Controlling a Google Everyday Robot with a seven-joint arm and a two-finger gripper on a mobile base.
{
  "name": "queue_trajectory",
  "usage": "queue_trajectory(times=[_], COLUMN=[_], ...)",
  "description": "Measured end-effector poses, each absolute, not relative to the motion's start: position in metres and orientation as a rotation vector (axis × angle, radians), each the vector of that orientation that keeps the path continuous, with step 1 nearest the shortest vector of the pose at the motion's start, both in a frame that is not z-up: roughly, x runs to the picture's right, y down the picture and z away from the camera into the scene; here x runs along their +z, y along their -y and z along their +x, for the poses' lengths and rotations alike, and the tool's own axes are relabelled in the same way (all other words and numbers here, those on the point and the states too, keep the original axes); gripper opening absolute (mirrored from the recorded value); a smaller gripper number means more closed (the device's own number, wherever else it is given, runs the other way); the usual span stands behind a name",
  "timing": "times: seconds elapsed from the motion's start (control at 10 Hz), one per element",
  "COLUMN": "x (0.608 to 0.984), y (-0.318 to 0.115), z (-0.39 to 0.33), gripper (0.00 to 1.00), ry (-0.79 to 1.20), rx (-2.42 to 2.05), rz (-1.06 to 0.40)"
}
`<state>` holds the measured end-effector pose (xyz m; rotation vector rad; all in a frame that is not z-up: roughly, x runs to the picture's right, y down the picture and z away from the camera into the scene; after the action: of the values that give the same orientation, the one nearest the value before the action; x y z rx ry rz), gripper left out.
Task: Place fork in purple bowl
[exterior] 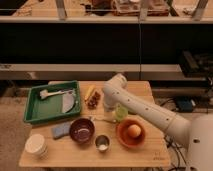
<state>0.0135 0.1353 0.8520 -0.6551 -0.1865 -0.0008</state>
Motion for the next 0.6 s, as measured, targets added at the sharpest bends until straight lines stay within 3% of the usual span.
queue_trajectory(times=[0.4,0.6], x=[0.86,0.861], y=[-0.147,-0.149], z=[0.006,0.002], gripper=[0.78,0.8], ry=[0.219,0.225], rx=[0.019,0.015], rz=[-0.705,-0.711])
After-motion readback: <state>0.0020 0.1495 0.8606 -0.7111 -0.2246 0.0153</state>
